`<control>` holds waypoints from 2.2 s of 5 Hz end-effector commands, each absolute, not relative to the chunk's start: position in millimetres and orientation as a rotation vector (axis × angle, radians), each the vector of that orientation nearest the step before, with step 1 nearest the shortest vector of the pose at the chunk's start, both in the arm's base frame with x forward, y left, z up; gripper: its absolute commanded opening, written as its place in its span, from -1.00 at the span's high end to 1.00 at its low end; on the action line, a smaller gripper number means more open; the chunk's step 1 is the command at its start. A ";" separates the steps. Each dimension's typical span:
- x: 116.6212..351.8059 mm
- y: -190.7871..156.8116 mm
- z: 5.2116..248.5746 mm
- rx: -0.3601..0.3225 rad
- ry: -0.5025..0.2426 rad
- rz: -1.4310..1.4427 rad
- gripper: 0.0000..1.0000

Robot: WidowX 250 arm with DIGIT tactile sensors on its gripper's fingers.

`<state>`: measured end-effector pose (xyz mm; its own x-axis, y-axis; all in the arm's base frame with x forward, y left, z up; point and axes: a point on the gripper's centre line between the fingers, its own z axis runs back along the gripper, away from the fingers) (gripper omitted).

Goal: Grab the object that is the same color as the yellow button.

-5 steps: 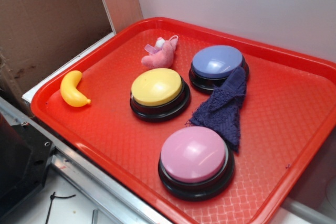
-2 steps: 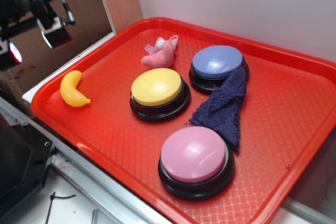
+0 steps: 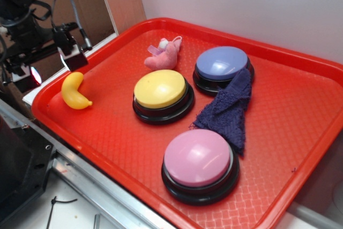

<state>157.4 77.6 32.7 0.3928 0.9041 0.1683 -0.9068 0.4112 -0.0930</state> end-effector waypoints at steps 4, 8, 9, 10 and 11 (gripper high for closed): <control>175.0 78.6 37.1 0.017 -0.211 0.986 1.00; 176.7 -2.7 187.5 -0.085 -0.104 0.185 1.00; 176.3 -21.6 213.3 -0.110 -0.143 0.146 1.00; 176.9 -38.0 226.9 -0.140 -0.160 0.095 1.00; 178.6 -39.9 221.0 -0.136 -0.160 0.124 1.00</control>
